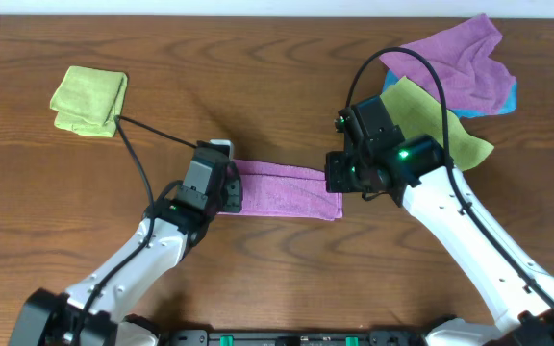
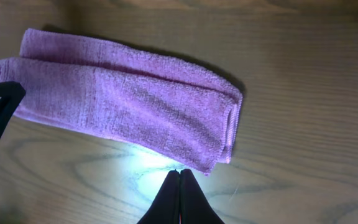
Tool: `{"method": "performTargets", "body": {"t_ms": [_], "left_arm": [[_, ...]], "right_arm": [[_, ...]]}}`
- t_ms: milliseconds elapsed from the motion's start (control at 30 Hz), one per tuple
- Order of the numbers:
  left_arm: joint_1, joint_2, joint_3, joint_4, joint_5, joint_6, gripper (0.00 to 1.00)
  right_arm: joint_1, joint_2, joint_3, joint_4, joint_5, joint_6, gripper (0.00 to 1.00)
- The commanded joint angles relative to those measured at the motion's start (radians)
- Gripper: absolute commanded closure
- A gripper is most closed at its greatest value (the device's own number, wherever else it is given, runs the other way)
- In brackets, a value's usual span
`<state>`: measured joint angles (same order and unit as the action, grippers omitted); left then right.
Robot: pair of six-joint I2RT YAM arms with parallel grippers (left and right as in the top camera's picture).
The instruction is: Fold the cloth
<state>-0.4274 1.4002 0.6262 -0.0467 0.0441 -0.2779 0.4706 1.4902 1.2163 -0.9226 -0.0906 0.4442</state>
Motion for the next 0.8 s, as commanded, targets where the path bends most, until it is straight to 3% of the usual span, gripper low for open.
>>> {"method": "performTargets", "body": {"t_ms": [0,300,333,400,433,500,600,767], "left_arm": [[-0.003,0.061,0.017,0.012,-0.063,0.054,0.94],[-0.003,0.215,0.018,0.085,-0.13,0.053,0.95],[-0.003,0.22,0.018,0.08,-0.13,0.053,0.95],[-0.003,0.226,0.017,0.069,-0.129,0.053,0.94],[-0.003,0.228,0.017,0.067,-0.128,0.053,0.94],[-0.003,0.229,0.017,0.059,-0.122,0.053,0.94],[-0.003,0.229,0.017,0.058,-0.114,0.042,0.94],[-0.003,0.229,0.017,0.058,-0.095,0.027,0.94]], "right_arm": [[0.008,-0.009,0.001,-0.001,0.05,0.003,0.98],[-0.031,0.003,-0.012,-0.013,0.076,-0.051,0.99],[-0.051,0.01,-0.033,-0.012,0.075,-0.06,0.93],[-0.093,0.032,-0.081,-0.008,0.025,-0.072,0.48],[-0.113,0.041,-0.103,0.002,-0.021,-0.093,0.42],[-0.168,0.056,-0.169,0.044,-0.144,-0.143,0.15],[-0.245,0.066,-0.274,0.164,-0.349,-0.195,0.08],[-0.275,0.073,-0.393,0.338,-0.438,-0.202,0.12]]}}
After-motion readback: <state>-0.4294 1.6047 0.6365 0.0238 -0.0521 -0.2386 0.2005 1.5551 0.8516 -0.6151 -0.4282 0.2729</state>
